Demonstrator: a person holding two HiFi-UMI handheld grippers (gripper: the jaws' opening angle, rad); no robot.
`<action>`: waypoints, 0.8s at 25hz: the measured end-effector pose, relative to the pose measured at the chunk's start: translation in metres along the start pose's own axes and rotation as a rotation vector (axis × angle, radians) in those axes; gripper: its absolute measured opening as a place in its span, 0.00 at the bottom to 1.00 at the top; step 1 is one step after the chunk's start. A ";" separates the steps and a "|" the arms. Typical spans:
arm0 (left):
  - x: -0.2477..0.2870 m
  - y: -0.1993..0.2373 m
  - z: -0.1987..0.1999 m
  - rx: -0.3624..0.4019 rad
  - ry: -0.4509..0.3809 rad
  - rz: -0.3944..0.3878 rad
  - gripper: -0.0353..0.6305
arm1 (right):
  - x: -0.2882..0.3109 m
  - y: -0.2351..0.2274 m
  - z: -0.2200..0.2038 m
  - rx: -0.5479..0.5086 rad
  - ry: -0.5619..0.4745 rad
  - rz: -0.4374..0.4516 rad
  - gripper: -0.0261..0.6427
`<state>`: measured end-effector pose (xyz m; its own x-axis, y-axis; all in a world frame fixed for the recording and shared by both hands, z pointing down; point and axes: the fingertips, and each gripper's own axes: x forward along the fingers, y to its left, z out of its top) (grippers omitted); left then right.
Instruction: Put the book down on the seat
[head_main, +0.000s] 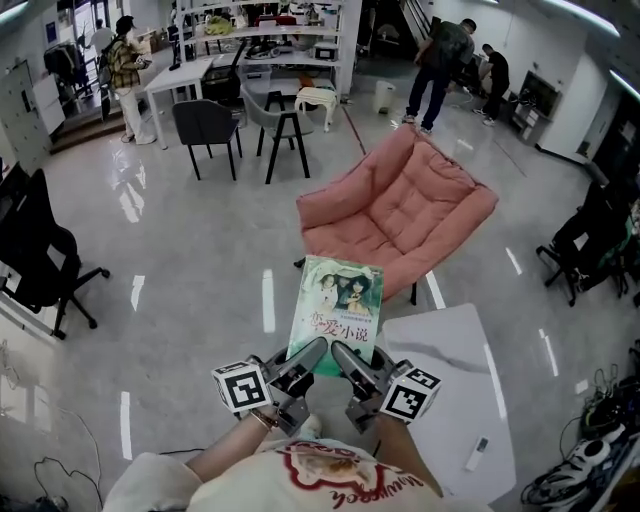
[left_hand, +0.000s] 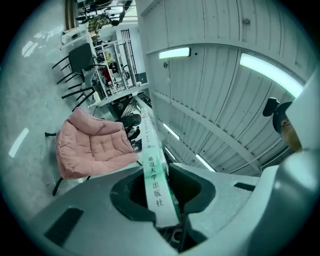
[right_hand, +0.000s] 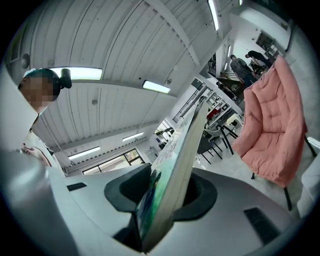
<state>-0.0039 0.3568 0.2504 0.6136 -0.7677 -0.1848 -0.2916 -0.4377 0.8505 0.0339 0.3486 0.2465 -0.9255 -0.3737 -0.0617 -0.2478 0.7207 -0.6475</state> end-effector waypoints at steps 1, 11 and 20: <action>0.010 0.003 0.003 0.002 0.000 -0.002 0.18 | 0.001 -0.008 0.008 -0.001 0.000 0.002 0.23; 0.058 0.036 0.015 -0.024 -0.011 0.040 0.18 | 0.011 -0.061 0.035 0.028 0.026 0.017 0.23; 0.087 0.041 0.021 -0.018 0.009 0.042 0.18 | 0.010 -0.082 0.055 0.024 0.015 0.012 0.23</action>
<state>0.0225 0.2626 0.2586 0.6079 -0.7808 -0.1446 -0.3036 -0.3968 0.8662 0.0612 0.2537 0.2567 -0.9324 -0.3567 -0.0582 -0.2304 0.7107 -0.6646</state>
